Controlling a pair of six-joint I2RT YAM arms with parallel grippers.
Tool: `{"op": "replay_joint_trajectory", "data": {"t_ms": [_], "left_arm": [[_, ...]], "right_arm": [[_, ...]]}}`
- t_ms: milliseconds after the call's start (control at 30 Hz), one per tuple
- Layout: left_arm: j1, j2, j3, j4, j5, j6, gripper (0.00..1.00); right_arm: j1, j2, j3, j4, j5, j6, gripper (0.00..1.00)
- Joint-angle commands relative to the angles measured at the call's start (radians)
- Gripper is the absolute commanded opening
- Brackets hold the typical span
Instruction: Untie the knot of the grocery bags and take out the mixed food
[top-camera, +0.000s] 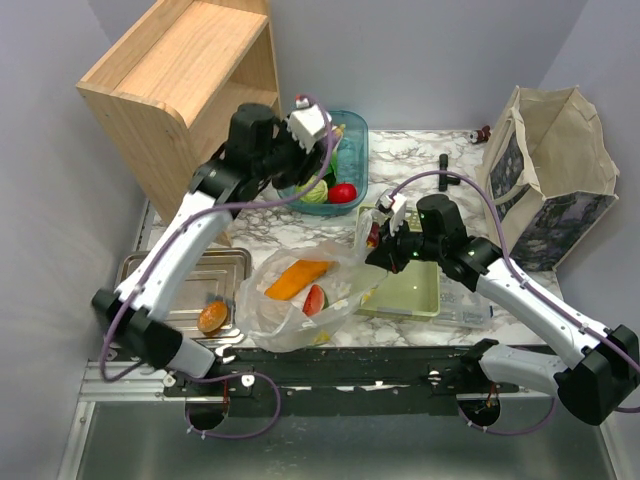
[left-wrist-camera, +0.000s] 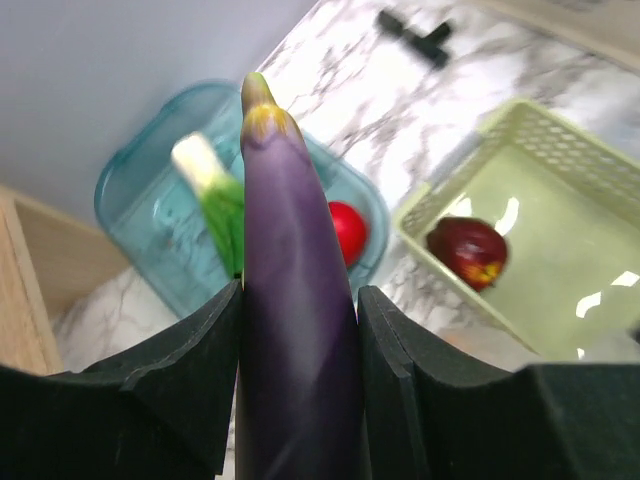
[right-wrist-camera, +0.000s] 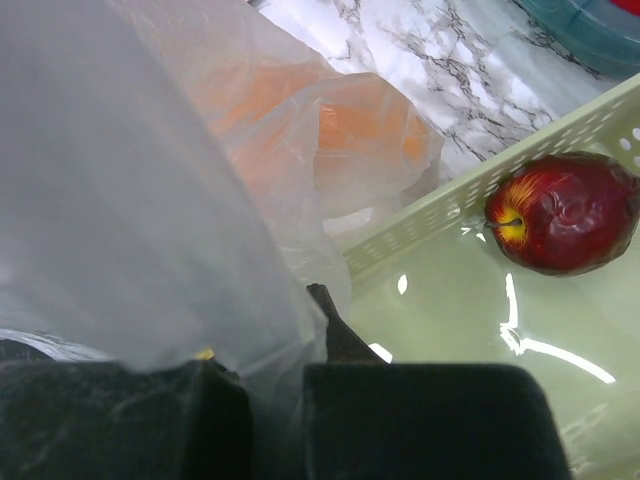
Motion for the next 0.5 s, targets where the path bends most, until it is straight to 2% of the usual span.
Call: {"op": "replay_joint_trajectory", "data": {"t_ms": [0,100,300,467], "left_arm": [[0.086,0.268,0.203,-0.044,-0.136,-0.144,0.00],[0.105,0.446,0.348,-0.039,-0.255,-0.220,0.00],[0.125,0.716,0.547,-0.005,-0.356,-0.086,0.00],[0.150,0.851,0.641,0.014,-0.394,-0.018,0.02]], "right_arm": [[0.002,-0.017,0.001,-0.016,0.032,-0.025,0.01],[0.001,-0.017,0.005,-0.027,0.044,-0.036,0.01],[-0.004,0.008,0.023,-0.030,0.031,-0.035,0.01],[-0.004,0.032,0.052,-0.043,0.021,-0.042,0.01]]}}
